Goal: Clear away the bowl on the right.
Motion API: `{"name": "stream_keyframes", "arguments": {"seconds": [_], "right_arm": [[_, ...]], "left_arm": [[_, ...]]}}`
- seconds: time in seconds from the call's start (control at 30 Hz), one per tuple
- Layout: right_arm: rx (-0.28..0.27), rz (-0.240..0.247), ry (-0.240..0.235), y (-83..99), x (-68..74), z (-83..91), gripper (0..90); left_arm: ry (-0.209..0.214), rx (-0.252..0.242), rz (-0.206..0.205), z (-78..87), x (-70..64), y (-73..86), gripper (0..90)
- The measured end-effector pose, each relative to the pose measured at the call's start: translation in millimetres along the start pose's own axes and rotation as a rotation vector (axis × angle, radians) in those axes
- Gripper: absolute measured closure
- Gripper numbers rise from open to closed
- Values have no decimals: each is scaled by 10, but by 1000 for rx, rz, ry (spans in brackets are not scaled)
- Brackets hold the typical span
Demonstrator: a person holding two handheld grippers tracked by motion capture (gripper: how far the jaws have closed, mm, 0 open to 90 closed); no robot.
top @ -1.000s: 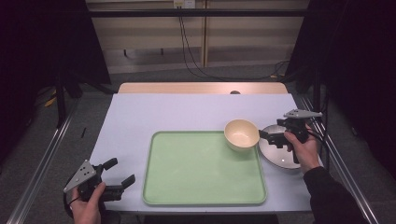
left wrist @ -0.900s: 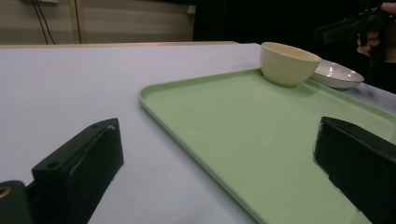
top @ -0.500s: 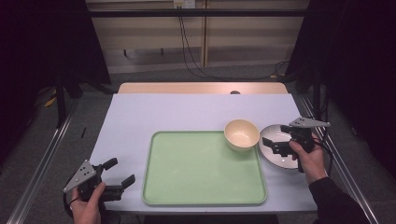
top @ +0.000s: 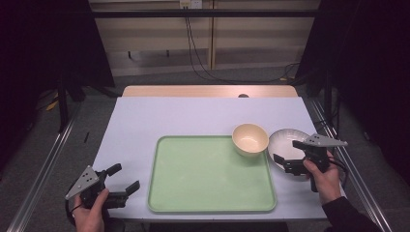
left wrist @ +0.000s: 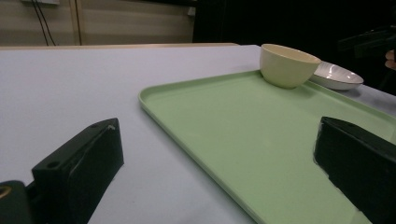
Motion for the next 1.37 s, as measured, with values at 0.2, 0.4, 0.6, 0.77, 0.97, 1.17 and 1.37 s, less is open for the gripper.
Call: {"name": "stream_keyframes", "arguments": {"seconds": [0.2,0.4,0.6,0.77,0.97,1.17,1.37], "right_arm": [[3,-2,1,97,54,84,58],[4,-11,3,184,68,172,58],[2,-26,10,268,95,222,60],[3,-21,3,335,154,261,60],[10,-14,1,423,203,305,57],[11,-22,-5,478,235,321,49],[13,-16,-20,469,250,290,43]], "left_arm": [[-2,-5,5,1,-2,-3,15],[-3,-9,12,0,-5,-5,15],[-6,-12,14,2,-3,-6,15],[-8,-18,22,10,-8,-7,15],[-8,-15,17,21,-5,-5,15],[-13,-17,9,22,0,-5,15],[-10,-18,24,20,2,-7,14]]}}
Point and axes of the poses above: each handheld gripper's, and its own axes: z roughly backward along the jaws, y roughly out of its underside, x roughly to its left, the point moved 5 cm from there along -z, roughly forward along the jaws, and after that the axes turned 14 degrees about -y, right-handed, at the moved point
